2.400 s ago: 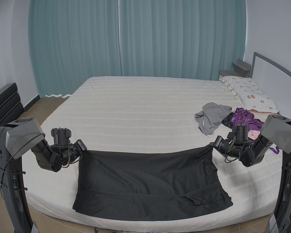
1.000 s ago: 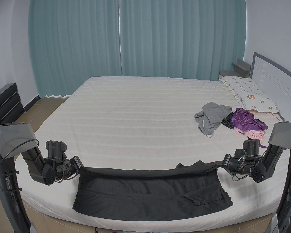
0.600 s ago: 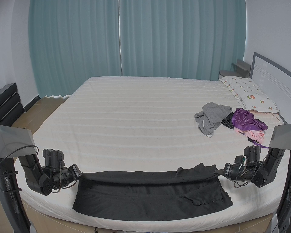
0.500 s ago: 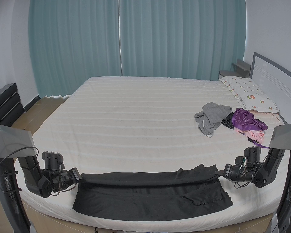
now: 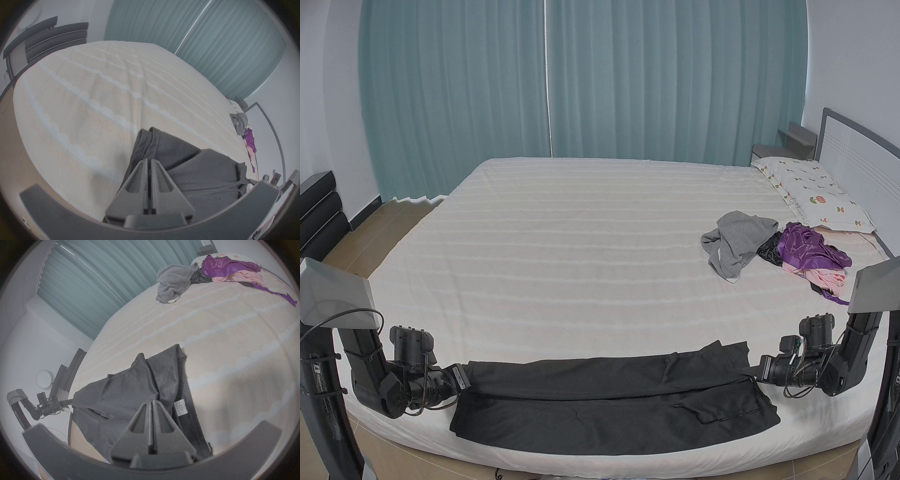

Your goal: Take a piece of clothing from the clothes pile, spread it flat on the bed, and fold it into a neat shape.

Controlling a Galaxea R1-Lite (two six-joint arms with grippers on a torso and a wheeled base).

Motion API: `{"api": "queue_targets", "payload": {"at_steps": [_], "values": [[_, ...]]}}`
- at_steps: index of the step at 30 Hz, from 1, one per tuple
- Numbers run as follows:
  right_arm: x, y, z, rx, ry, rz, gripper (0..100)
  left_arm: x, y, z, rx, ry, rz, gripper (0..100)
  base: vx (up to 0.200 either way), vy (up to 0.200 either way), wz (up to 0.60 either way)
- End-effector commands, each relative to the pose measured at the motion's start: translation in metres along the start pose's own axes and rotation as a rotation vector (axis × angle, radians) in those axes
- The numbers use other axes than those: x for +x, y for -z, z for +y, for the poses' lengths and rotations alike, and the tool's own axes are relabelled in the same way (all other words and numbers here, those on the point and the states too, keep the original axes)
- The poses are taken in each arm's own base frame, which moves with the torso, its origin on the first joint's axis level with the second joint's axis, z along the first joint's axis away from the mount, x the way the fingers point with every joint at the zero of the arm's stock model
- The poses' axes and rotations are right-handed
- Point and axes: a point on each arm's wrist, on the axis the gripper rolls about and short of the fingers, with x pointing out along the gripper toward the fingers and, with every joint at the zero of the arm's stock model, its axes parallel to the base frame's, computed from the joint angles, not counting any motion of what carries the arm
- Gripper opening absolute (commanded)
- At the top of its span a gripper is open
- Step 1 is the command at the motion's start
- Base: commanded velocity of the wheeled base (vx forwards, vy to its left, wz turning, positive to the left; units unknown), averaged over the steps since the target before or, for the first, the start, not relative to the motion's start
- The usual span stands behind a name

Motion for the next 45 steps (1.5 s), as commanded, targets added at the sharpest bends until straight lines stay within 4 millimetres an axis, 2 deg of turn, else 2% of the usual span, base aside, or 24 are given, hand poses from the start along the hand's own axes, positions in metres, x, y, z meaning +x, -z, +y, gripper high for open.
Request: {"api": "queue_targets", "payload": {"at_steps": [1,3,4,5,6,13,14,18,22,23,31,37,38,41,45], "values": [[0.008,0.008,-0.005,0.006,0.007,0.022,0,0.001,0.006,0.001,0.007,-0.006,0.023,0,0.000,0.000,0.00],[0.010,0.009,-0.006,0.000,0.004,0.018,0,0.001,0.006,0.001,0.006,-0.007,0.026,0,0.000,0.000,0.00],[0.012,0.009,-0.006,-0.001,0.008,0.017,0,0.002,0.007,0.001,0.006,-0.008,0.029,100,0.000,0.000,0.00],[0.012,0.009,-0.006,-0.001,0.008,0.017,0,0.002,0.007,0.001,0.006,-0.008,0.029,100,0.000,0.000,0.00],[0.013,0.008,-0.005,-0.001,0.007,0.012,100,0.004,0.008,0.002,0.008,-0.011,0.034,100,0.000,0.000,0.00],[-0.001,-0.015,0.007,0.046,-0.041,-0.091,100,0.003,-0.002,-0.003,-0.002,0.023,-0.032,100,0.000,0.000,0.00],[-0.004,-0.028,0.013,0.081,-0.065,-0.137,100,0.001,-0.009,-0.005,-0.003,0.044,-0.078,100,0.000,0.000,0.00],[0.000,-0.042,0.018,0.113,-0.085,-0.177,100,-0.003,-0.027,-0.010,-0.035,0.074,-0.153,100,0.000,0.000,0.00],[0.013,-0.041,0.014,0.129,-0.087,-0.164,100,0.004,-0.040,-0.018,-0.051,0.101,-0.189,100,0.000,0.000,0.00],[0.019,-0.039,0.011,0.160,-0.086,-0.154,100,0.013,-0.042,-0.020,-0.050,0.097,-0.176,100,0.000,0.000,0.00],[0.024,-0.039,-0.004,0.217,-0.062,-0.152,100,0.049,-0.033,-0.012,-0.046,0.047,-0.085,100,0.000,0.000,0.00],[0.026,-0.040,-0.005,0.217,-0.063,-0.153,100,0.052,-0.029,-0.010,-0.017,0.039,-0.070,100,0.000,0.000,0.00],[0.026,-0.039,-0.005,0.219,-0.061,-0.150,100,0.051,-0.028,-0.010,-0.006,0.036,-0.064,0,0.000,0.000,0.00],[0.026,-0.038,-0.005,0.224,-0.061,-0.146,100,0.050,-0.024,-0.008,0.000,0.023,-0.058,0,0.000,0.000,0.00],[0.026,-0.036,-0.005,0.226,-0.059,-0.142,100,0.051,-0.032,-0.007,-0.018,0.022,-0.095,0,0.000,0.000,0.00]]}}
